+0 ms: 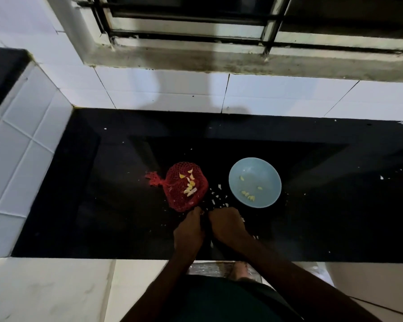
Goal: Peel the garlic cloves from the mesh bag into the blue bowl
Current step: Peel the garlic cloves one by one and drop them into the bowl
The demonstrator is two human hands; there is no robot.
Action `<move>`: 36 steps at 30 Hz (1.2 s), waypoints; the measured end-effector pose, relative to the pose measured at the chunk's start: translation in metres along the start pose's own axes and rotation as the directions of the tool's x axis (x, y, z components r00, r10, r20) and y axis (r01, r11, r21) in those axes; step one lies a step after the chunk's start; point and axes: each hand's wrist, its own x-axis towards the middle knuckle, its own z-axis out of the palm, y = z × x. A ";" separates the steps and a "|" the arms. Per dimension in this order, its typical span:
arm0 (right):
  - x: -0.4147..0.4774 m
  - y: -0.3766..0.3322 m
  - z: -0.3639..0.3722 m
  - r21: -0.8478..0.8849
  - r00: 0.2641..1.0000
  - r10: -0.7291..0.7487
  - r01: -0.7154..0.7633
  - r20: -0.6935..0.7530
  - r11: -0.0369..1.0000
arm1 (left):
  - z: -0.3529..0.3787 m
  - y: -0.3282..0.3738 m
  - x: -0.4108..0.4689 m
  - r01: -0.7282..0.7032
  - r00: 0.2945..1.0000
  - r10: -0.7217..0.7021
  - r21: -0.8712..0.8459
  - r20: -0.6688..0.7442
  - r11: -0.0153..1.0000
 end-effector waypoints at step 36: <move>0.001 0.020 0.011 0.797 0.939 0.314 -0.294 0.139 0.528 | -0.006 -0.008 0.008 -0.059 0.992 -0.003 -0.482 -0.126 0.874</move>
